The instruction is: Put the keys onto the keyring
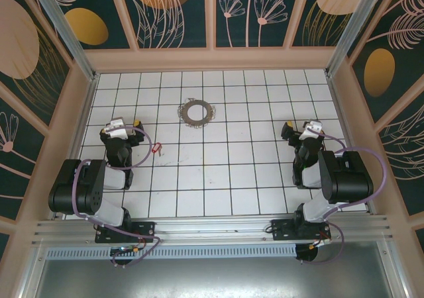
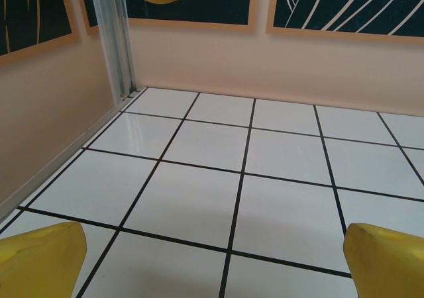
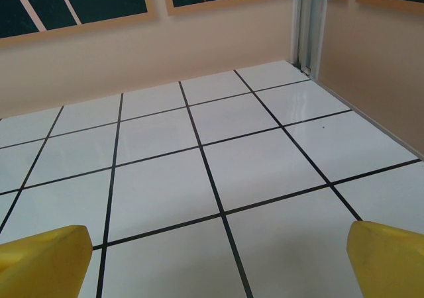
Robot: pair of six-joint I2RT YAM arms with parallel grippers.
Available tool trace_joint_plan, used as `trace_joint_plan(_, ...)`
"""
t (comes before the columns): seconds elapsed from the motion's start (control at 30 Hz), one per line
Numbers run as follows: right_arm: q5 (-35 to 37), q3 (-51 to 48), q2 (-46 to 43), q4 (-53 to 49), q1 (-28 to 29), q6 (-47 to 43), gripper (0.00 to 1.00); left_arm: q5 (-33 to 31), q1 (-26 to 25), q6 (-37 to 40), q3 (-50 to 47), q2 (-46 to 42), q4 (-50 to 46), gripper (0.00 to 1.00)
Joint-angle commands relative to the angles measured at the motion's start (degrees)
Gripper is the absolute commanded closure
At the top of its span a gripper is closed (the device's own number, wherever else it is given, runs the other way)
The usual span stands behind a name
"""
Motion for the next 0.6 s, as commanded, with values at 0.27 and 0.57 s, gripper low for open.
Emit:
trace_joint_plan(0.27,-0.54,-4.29,-4.32,7.69,0.35,0.06,0.01,0.15,0.09,-0.87,4.99,-6.64,-13.25,0.01)
trace_joint_plan(0.57,1.39,0.14,-18.34,-12.46,3.28,-1.13,0.01,0.26,-0.03,-6.47,6.00,-19.58,-29.57,0.01)
